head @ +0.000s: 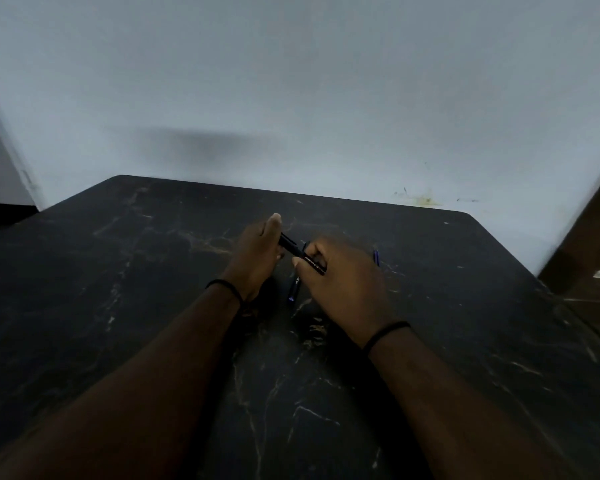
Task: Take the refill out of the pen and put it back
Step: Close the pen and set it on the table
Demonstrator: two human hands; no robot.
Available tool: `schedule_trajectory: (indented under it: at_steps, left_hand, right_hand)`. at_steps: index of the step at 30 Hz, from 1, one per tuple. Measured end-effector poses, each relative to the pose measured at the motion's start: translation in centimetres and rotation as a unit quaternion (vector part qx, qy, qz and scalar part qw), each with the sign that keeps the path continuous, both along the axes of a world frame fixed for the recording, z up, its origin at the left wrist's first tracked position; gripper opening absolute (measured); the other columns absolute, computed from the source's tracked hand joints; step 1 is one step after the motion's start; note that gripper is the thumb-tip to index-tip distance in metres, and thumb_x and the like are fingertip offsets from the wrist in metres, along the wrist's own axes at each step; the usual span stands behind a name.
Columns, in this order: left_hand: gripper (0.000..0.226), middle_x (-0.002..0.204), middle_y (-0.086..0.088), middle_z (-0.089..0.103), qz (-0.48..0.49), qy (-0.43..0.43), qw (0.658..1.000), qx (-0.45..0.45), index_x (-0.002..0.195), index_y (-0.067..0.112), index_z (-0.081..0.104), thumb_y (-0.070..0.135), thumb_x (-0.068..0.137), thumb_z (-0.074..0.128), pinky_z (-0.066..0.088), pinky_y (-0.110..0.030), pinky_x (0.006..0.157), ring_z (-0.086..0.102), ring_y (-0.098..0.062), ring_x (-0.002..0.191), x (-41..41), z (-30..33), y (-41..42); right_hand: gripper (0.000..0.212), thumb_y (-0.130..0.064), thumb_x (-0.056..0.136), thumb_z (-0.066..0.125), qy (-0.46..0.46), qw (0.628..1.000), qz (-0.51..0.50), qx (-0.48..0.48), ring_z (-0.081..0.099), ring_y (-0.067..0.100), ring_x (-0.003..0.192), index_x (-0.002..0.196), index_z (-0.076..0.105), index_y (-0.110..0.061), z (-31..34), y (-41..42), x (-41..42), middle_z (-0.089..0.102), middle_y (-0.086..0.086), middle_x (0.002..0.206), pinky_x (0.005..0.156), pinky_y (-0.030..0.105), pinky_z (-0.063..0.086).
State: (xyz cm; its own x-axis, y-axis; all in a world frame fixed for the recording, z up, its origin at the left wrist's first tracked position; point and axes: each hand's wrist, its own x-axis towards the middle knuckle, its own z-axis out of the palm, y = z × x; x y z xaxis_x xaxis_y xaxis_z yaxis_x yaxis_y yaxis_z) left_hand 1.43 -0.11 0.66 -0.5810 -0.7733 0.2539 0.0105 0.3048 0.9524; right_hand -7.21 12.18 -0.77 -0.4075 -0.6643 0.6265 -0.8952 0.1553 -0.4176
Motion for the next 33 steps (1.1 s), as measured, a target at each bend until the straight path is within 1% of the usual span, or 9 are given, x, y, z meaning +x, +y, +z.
schedule_trajectory:
  at_steps: [4,8,11,18,20,23,25,29,33]
  left_hand:
    - [0.051,0.054,-0.004,0.043,0.024,0.012,0.999,-0.018,0.064,0.011,0.047,0.038,0.105,0.036,0.028,-0.02,0.043,0.033,-0.003,0.036,0.1,0.0,0.0]
    - [0.061,0.059,-0.009,0.054,0.01,0.028,1.0,0.008,0.069,0.006,0.061,0.047,0.104,0.033,0.028,-0.017,0.037,0.036,-0.007,0.035,0.2,0.3,-0.1]
    - [0.056,0.061,-0.008,0.058,-0.007,0.044,0.999,0.014,0.071,0.01,0.062,0.043,0.105,0.034,0.026,-0.017,0.035,0.035,-0.007,0.034,0.2,0.4,-0.2]
    - [0.047,0.057,-0.004,0.054,0.008,0.013,0.998,-0.059,0.068,0.01,0.059,0.037,0.104,0.043,0.032,-0.019,0.044,0.039,-0.005,0.041,-0.3,-0.2,-0.4]
    - [0.048,0.055,-0.003,0.052,0.017,0.003,0.995,-0.097,0.067,0.007,0.059,0.035,0.103,0.045,0.035,-0.019,0.049,0.041,-0.003,0.042,-0.3,-0.3,-0.4]
    - [0.046,0.055,-0.001,0.052,0.025,-0.013,0.994,-0.104,0.068,0.013,0.06,0.039,0.103,0.043,0.037,-0.015,0.05,0.044,-0.003,0.045,-0.5,-0.6,-0.4]
    - [0.044,0.056,-0.003,0.053,0.047,-0.024,0.992,-0.111,0.07,0.013,0.062,0.038,0.103,0.044,0.04,-0.022,0.054,0.047,-0.008,0.049,-0.5,-0.8,-0.7]
    - [0.043,0.064,-0.012,0.062,0.118,-0.099,0.969,-0.193,0.07,0.005,0.063,0.032,0.1,0.051,0.039,-0.032,0.059,0.051,-0.019,0.056,-0.2,-1.1,-1.2]
    - [0.046,0.065,-0.018,0.061,0.137,-0.154,0.949,-0.238,0.07,-0.002,0.06,0.034,0.098,0.052,0.044,-0.037,0.059,0.057,-0.031,0.061,-0.2,-1.0,-1.1]
  right_hand:
    - [0.019,-0.041,0.092,0.06,0.079,0.995,-0.042,0.049,0.053,0.01,0.062,0.081,0.063,-0.026,0.5,0.2,0.1,0.06,-0.008,0.069,0.053,0.025,0.031]
    - [0.034,-0.042,0.099,0.049,-0.015,0.999,-0.006,0.045,0.059,0.013,0.064,0.077,0.064,-0.021,0.5,0.0,0.2,0.062,-0.004,0.067,0.063,0.034,0.049]
    - [0.04,-0.041,0.102,0.042,-0.077,0.996,0.006,0.035,0.06,0.014,0.067,0.073,0.061,-0.021,0.2,-0.3,0.0,0.063,-0.002,0.069,0.071,0.04,0.051]
    - [0.022,-0.048,0.09,0.052,-0.114,0.993,-0.008,0.005,0.059,0.002,0.061,0.079,0.056,-0.03,-0.7,-1.1,-0.8,0.064,-0.009,0.065,0.061,0.034,0.054]
    - [0.026,-0.048,0.085,0.057,-0.082,0.996,-0.031,0.004,0.057,0.002,0.059,0.071,0.057,-0.027,-0.8,-1.2,-1.0,0.061,-0.01,0.063,0.057,0.031,0.051]
    - [0.03,-0.045,0.083,0.063,-0.093,0.993,-0.067,0.005,0.052,0.001,0.054,0.062,0.053,-0.027,-0.9,-1.0,-1.1,0.056,-0.01,0.058,0.047,0.023,0.035]
    - [0.032,-0.044,0.083,0.064,-0.114,0.988,-0.104,0.02,0.049,0.001,0.053,0.06,0.051,-0.026,-0.7,-0.7,-1.2,0.053,-0.009,0.056,0.046,0.023,0.028]
    - [0.032,-0.041,0.084,0.06,-0.12,0.981,-0.139,0.069,0.052,0.009,0.054,0.063,0.055,-0.017,0.0,-0.1,-1.3,0.055,-0.004,0.057,0.046,0.024,0.028]
    - [0.038,-0.038,0.087,0.054,-0.088,0.974,-0.164,0.131,0.047,0.019,0.056,0.06,0.043,-0.015,0.3,-0.6,-1.1,0.044,-0.002,0.056,0.047,0.027,0.023]
